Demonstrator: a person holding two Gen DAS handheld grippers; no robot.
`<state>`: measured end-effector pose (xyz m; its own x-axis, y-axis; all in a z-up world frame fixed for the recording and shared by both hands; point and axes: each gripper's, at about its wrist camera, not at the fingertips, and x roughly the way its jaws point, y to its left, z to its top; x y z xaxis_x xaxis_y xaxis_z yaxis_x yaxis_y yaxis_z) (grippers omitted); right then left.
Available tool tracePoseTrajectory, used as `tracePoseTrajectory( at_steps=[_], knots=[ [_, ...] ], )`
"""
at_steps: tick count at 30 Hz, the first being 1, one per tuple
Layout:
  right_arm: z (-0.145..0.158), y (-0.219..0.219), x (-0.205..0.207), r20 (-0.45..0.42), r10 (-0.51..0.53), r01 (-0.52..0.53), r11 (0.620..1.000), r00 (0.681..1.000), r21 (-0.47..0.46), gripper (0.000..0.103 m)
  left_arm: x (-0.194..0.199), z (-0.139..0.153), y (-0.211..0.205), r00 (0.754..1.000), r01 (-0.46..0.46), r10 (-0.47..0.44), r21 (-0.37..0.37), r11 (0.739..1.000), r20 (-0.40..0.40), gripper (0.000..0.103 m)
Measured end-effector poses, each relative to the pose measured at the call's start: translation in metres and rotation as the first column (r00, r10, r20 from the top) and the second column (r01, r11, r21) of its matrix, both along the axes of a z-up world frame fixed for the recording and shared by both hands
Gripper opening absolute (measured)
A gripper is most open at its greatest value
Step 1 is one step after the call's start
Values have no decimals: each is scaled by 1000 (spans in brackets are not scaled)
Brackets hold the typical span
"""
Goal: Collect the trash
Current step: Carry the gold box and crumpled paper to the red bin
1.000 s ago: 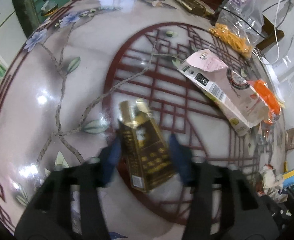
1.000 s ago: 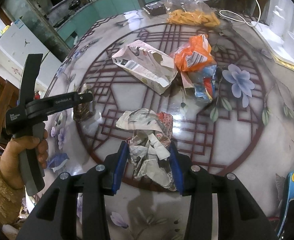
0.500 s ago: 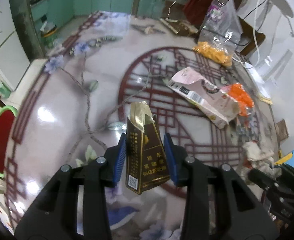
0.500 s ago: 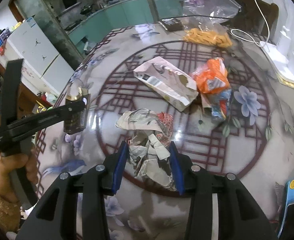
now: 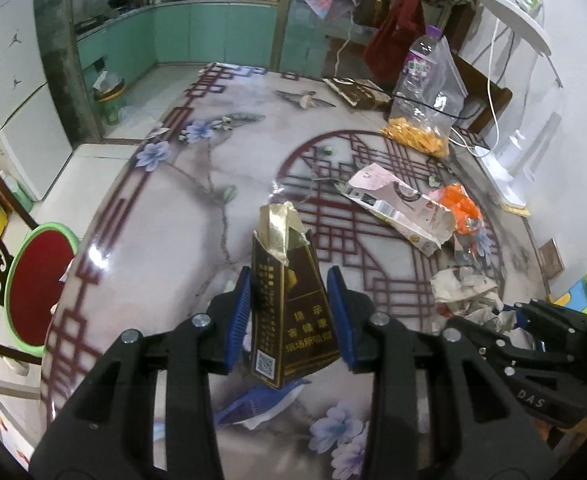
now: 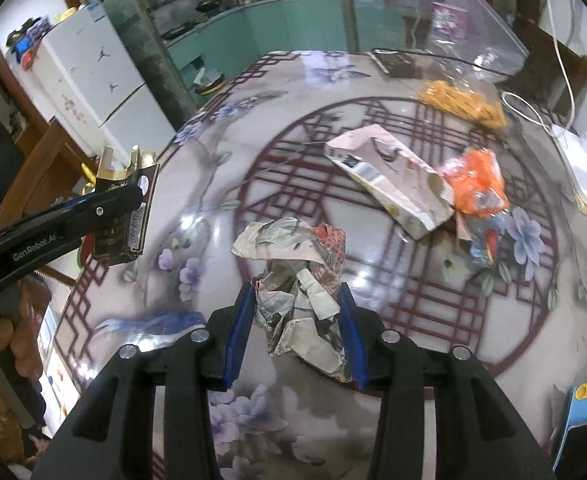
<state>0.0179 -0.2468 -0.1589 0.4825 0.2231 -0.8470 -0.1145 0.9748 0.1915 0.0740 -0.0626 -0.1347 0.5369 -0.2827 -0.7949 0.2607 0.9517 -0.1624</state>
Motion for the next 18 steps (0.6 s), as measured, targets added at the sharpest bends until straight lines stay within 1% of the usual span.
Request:
tracePoseTrajectory(
  at_steps=[8, 12, 18],
  knots=[
    [6, 26, 1, 17, 45, -45, 999, 999, -10, 40, -9, 4, 30, 999, -47, 47, -7, 999, 8, 36],
    [7, 36, 2, 20, 53, -53, 999, 998, -10, 40, -11, 5, 44, 998, -63, 63, -1, 998, 10, 37],
    [11, 56, 4, 38, 58, -58, 998, 998, -13, 40, -11, 11, 77, 994, -100, 100, 1, 995, 33, 37]
  ],
)
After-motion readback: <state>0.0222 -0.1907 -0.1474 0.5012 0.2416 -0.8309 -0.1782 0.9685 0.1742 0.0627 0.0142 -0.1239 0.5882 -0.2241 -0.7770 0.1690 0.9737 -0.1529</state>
